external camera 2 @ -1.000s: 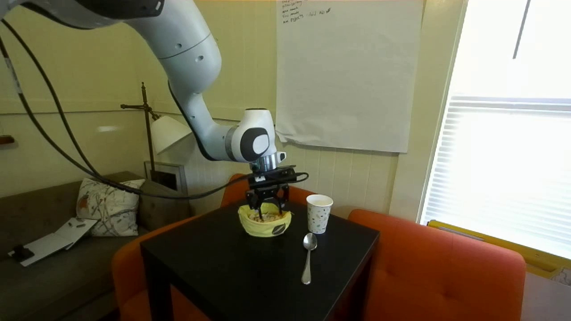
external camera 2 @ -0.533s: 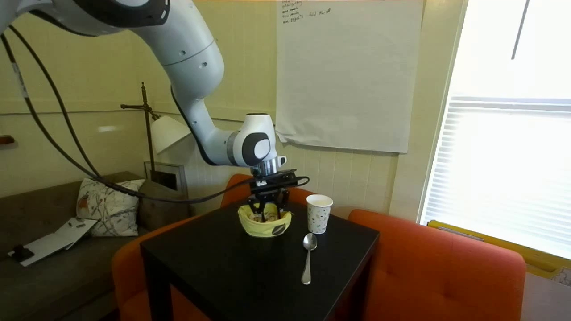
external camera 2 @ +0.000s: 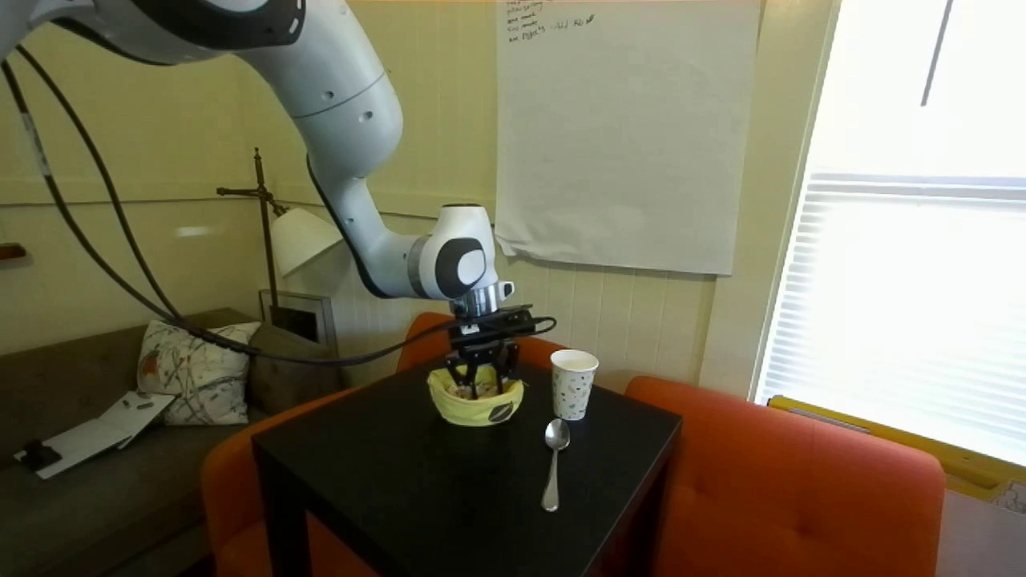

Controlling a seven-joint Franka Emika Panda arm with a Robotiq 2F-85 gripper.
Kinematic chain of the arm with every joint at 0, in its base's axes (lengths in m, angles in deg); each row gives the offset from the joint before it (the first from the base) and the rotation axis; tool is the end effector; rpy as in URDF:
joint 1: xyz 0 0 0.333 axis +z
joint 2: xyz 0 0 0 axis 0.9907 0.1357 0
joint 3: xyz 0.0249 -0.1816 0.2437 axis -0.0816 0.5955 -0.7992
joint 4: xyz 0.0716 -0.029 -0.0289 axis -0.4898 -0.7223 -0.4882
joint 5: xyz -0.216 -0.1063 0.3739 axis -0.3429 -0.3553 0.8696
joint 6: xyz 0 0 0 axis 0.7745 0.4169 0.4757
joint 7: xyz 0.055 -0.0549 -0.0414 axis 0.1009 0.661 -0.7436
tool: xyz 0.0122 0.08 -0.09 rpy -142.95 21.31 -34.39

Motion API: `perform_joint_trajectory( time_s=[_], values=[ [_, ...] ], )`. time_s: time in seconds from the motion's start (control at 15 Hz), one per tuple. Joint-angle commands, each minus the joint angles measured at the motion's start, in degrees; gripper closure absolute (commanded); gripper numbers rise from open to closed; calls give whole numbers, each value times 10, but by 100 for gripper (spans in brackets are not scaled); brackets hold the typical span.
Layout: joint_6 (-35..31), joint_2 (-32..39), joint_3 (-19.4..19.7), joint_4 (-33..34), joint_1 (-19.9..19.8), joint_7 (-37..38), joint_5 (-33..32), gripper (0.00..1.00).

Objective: Remove the tiles from the banana bag.

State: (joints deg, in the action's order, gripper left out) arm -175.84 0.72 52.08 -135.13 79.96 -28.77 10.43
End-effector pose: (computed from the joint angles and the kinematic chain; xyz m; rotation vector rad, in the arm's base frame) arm 0.6774 0.0048 0.1098 2.6953 1.3028 0.1435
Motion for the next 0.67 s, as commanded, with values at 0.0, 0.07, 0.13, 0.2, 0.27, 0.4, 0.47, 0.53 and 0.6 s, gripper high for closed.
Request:
perform_joint_trajectory(
  time_s=[0.0, 0.07, 0.13, 0.2, 0.27, 0.4, 0.47, 0.53, 0.6],
  values=[
    [23, 1, -2, 7, -2, -2, -18, 59],
    [26, 0, -2, 7, -2, -2, -18, 60],
    [29, 0, -3, 6, -3, -3, -17, 66],
    [32, 0, -1, 7, -1, -1, -18, 66],
    [34, 0, -3, 8, -1, -3, -18, 69],
    [39, 0, -6, 10, -4, -7, -14, 93],
    [41, 0, -8, 11, -5, -9, -12, 95],
    [42, 0, -9, 11, -6, -10, -11, 94],
    [42, -1, -11, 11, -7, -12, -10, 93]
  ],
)
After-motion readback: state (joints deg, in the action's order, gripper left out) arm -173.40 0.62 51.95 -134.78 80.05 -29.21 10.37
